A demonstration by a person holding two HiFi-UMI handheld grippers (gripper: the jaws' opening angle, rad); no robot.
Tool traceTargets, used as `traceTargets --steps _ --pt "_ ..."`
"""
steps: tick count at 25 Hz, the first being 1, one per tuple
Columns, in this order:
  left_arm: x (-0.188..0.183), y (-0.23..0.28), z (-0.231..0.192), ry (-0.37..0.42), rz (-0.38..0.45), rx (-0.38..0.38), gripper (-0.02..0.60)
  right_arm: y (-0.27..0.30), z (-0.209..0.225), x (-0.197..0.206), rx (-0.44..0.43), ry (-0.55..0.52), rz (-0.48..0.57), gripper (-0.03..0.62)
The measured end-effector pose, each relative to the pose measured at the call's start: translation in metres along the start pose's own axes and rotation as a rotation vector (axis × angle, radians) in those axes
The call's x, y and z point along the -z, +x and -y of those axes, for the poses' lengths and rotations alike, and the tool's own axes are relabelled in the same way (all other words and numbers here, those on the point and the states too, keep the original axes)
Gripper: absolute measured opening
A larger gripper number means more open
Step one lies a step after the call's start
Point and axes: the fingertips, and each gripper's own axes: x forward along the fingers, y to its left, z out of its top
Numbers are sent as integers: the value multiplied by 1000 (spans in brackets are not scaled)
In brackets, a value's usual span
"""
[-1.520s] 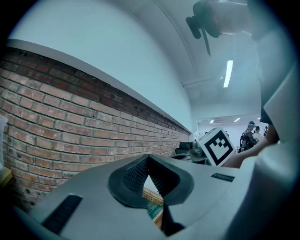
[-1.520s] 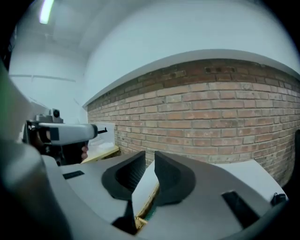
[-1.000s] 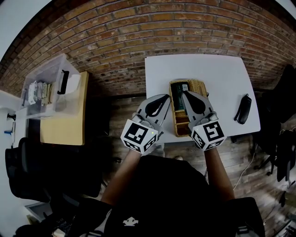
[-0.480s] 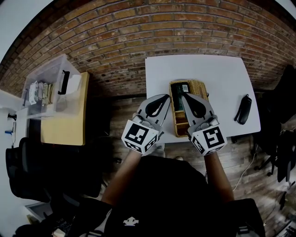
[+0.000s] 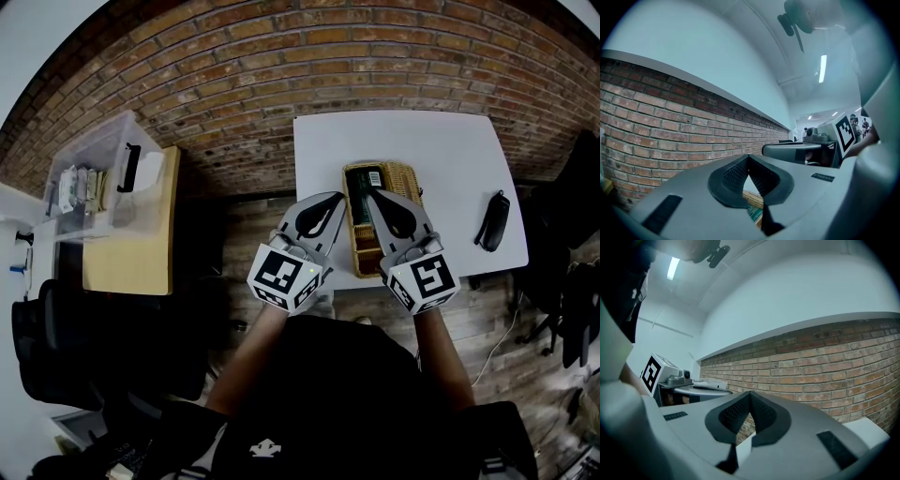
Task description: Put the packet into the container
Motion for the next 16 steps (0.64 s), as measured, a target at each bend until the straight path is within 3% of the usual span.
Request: traceTargets --steps 16 --pt "1 -2 -3 -5 -1 -2 6 6 -6 0 -22 3 4 5"
